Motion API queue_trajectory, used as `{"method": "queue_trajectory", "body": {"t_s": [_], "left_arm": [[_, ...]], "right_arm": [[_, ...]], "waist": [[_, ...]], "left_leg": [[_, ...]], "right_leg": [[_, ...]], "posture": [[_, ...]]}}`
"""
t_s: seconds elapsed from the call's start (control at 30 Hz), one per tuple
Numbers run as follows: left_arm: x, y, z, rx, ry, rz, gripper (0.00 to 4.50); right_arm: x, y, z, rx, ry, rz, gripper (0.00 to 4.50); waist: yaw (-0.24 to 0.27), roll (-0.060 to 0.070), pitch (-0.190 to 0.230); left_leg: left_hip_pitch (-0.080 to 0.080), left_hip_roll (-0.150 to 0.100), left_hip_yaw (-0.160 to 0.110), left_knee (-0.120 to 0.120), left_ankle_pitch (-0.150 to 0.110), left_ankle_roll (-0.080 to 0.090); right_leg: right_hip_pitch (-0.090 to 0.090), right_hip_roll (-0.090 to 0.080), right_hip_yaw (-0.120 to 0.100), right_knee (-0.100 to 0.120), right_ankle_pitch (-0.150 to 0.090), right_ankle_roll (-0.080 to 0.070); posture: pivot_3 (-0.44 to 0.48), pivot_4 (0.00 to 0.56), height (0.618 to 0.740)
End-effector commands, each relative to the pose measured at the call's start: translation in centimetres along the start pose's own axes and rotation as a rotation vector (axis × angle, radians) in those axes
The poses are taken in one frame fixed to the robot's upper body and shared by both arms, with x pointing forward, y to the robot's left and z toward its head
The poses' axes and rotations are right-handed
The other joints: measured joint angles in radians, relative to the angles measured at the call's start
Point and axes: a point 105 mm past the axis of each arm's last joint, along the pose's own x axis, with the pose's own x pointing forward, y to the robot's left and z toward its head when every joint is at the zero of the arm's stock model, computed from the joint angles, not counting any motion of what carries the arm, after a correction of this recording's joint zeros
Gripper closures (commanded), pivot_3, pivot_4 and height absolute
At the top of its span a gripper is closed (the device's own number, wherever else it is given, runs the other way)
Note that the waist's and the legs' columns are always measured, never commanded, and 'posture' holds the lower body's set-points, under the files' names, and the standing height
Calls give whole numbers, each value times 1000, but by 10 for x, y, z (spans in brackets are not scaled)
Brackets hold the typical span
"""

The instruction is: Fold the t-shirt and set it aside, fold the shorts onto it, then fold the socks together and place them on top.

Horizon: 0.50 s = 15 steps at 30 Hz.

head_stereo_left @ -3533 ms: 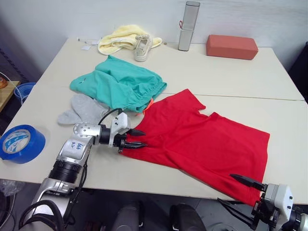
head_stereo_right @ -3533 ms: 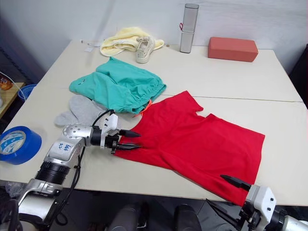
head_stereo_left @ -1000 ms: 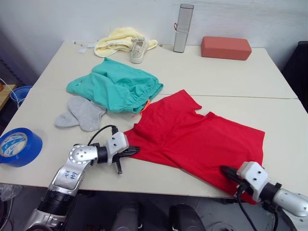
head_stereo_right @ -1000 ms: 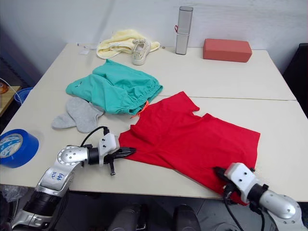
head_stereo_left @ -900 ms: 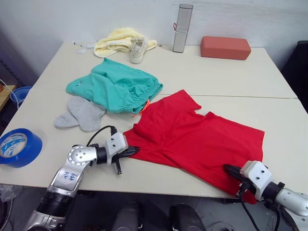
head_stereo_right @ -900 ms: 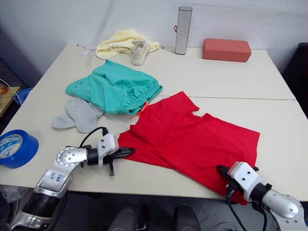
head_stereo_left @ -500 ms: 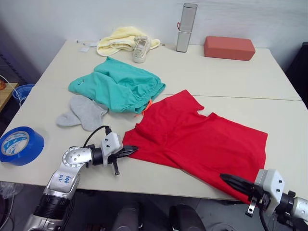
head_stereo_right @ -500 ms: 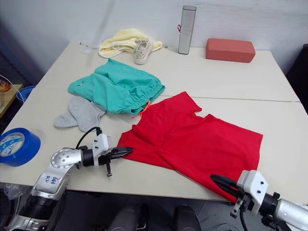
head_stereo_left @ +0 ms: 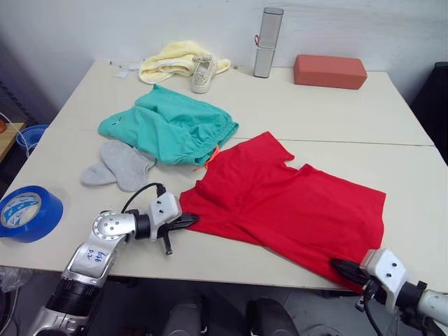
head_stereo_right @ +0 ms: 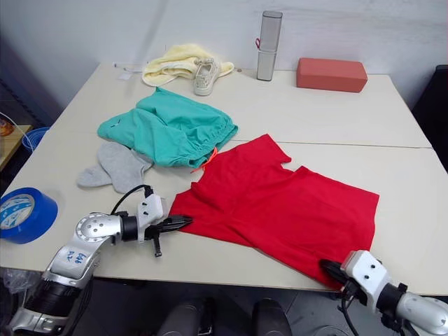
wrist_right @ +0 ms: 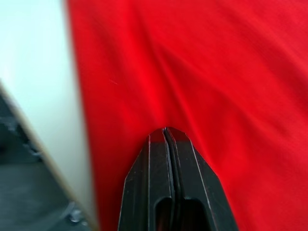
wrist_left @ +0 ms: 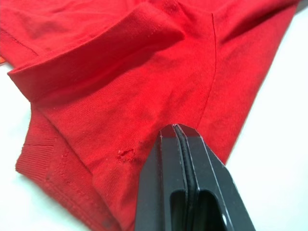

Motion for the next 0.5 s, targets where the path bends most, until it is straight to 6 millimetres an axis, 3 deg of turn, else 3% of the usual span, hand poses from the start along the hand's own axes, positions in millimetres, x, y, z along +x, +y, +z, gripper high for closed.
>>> {"method": "queue_trajectory", "body": {"t_s": [0.03, 0.33, 0.4, 0.5], "left_arm": [[-3, -5, -26, -50, 112, 0, 4500], [-14, -5, -32, -28, 117, -26, 4500], [-18, -6, -24, -10, 58, -47, 4500], [-23, -8, -2, -4, -87, -79, 4500]], "right_arm": [[-10, -20, -22, 40, 94, -121, 4480], [-7, -56, -15, 4, 61, -212, 4480], [-6, -60, 3, -15, -38, -202, 4480], [-6, -49, 34, -17, -225, -118, 4480]], "waist": [[0, 0, -4], [-4, 3, -11], [-4, 5, -11], [-4, 9, -9]], "left_leg": [[0, 0, 0, 0, 0, 0], [0, 0, 0, -2, -2, 0], [0, 0, 0, -3, -1, 2], [-1, 0, 0, -3, 0, 3]], "right_leg": [[0, 0, 0, 0, 0, 0], [0, 0, 0, -2, -1, -1], [0, 0, 0, -3, -1, -1], [-2, 0, 0, -3, -1, -2]], "posture": [[0, 150, 740], [0, 150, 740], [0, 150, 740], [0, 150, 740]]}}
